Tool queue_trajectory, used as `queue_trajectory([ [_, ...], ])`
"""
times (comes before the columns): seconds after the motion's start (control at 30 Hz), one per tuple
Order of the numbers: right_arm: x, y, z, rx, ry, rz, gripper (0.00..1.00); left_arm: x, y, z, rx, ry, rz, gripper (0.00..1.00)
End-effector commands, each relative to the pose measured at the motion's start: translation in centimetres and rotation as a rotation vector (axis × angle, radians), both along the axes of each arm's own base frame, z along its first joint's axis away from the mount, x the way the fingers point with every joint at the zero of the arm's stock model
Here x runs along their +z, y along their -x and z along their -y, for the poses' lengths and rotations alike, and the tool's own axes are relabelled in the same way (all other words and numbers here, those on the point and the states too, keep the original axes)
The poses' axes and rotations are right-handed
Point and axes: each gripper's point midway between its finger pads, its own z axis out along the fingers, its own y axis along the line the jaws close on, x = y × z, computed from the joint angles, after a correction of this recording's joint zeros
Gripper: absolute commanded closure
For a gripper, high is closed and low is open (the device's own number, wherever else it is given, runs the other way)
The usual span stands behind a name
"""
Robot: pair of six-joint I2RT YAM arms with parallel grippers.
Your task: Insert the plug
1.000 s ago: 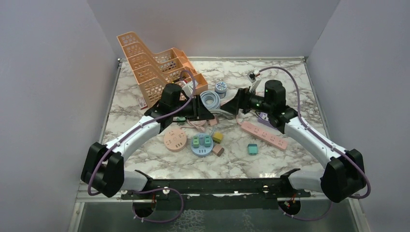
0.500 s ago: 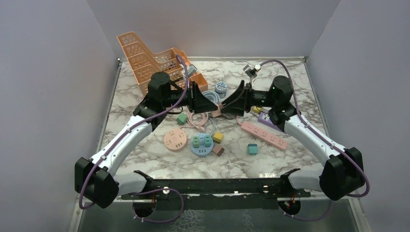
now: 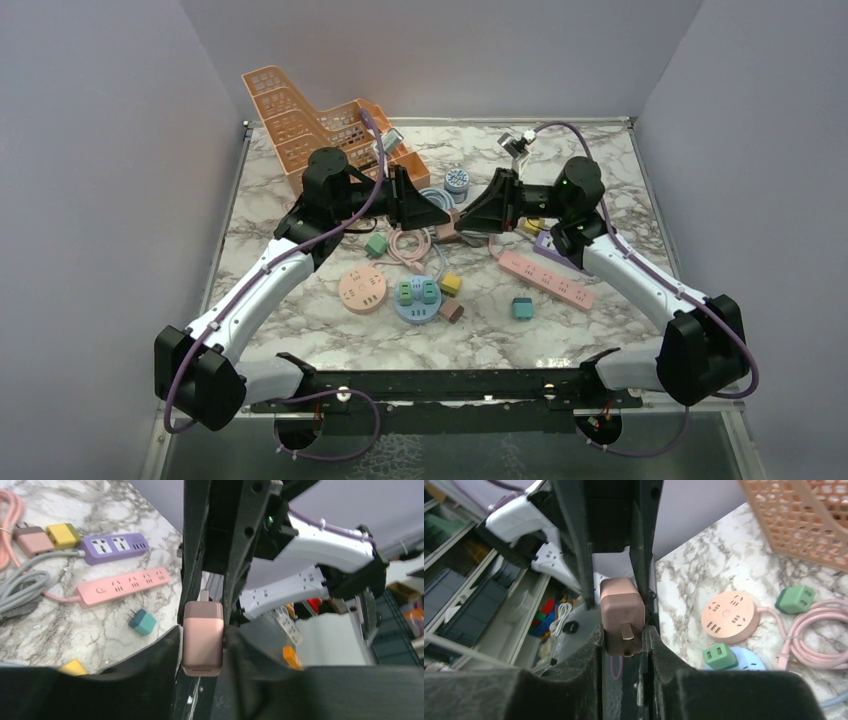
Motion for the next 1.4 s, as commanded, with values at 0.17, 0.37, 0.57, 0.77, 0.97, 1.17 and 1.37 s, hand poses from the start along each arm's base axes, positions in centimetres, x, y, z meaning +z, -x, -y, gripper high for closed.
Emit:
queue_trajectory([
  [0.17, 3.5, -4.2, 0.1, -0.319, -0.164, -0.073, 0.9, 1.6, -2.3, -0.4, 0.176, 0.087, -0.074, 0.35],
  [0.37, 4.1, -4.7, 0.5, -0.368, -0.199, -0.08, 0.89, 1.6, -2.5, -0.3, 0.189, 0.134, -0.152, 0.4],
  [0.57, 2.9, -3.9, 0.1, -0.307, -0.166, -0.083, 0.89, 1.6, -3.1, -0.4, 0.225, 0.141, -0.164, 0.46],
  [0.77, 2.5, -3.3, -0.1, -0.263, -0.15, -0.079, 0.89, 1.5, -3.9, -0.3, 0.251, 0.138, -0.152, 0.44],
  [0.97, 1.9, -3.4, -0.3, -0.255, -0.136, -0.09, 0.89, 1.7, -4.2, -0.1, 0.245, 0.145, -0.143, 0.73],
  [1.17, 1.1, -4.1, -0.2, -0.288, -0.097, -0.118, 0.57, 0.9, -3.8, -0.7, 0.263, 0.105, -0.123, 0.95],
  [1.37, -1.9, -5.9, 1.4, -0.484, 0.021, -0.143, 0.26, -5.2, -4.4, -3.6, 0.429, -0.144, -0.17, 0.97],
])
